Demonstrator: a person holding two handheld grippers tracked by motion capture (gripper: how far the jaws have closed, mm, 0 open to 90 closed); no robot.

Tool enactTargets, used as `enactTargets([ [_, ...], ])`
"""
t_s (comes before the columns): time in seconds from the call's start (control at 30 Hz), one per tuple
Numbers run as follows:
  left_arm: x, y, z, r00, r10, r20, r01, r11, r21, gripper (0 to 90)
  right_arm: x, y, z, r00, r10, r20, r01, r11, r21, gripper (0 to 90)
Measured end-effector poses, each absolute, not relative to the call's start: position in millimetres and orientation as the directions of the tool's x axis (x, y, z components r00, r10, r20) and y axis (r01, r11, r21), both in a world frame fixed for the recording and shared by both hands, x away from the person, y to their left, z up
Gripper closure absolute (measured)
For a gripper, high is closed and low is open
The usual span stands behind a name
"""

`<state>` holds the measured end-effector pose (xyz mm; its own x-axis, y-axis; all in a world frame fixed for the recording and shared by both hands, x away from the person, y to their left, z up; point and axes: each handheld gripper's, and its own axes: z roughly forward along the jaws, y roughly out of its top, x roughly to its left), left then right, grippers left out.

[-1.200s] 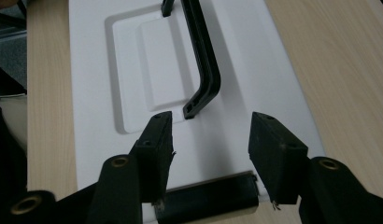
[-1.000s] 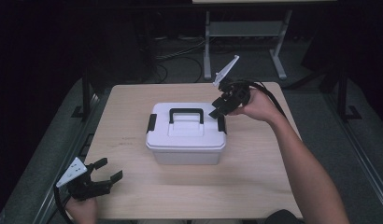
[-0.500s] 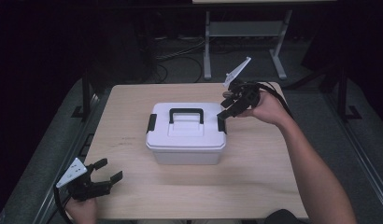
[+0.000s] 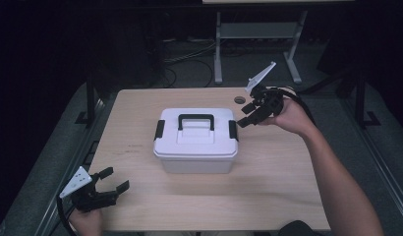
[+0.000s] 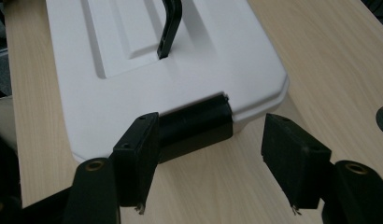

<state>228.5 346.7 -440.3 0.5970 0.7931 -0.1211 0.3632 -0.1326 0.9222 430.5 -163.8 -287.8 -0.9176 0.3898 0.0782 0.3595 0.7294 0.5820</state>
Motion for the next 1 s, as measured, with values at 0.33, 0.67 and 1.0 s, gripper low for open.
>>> enactTargets([
  [0.33, 229, 347, -440, 0.598, 0.792, -0.12, 0.359, -0.132, 0.924, 13.1, 429, -182, -295, -0.903, 0.42, 0.092, 0.392, 0.719, 0.573, 33.9],
  [0.67, 228, 346, -440, 0.599, 0.792, -0.117, 0.361, -0.137, 0.922, 13.2, 422, -204, -310, -0.887, 0.45, 0.108, 0.427, 0.706, 0.565, 34.0],
  [1.0, 229, 345, -440, 0.601, 0.791, -0.113, 0.359, -0.141, 0.922, 13.1, 414, -227, -326, -0.867, 0.483, 0.124, 0.461, 0.681, 0.568, 33.9],
])
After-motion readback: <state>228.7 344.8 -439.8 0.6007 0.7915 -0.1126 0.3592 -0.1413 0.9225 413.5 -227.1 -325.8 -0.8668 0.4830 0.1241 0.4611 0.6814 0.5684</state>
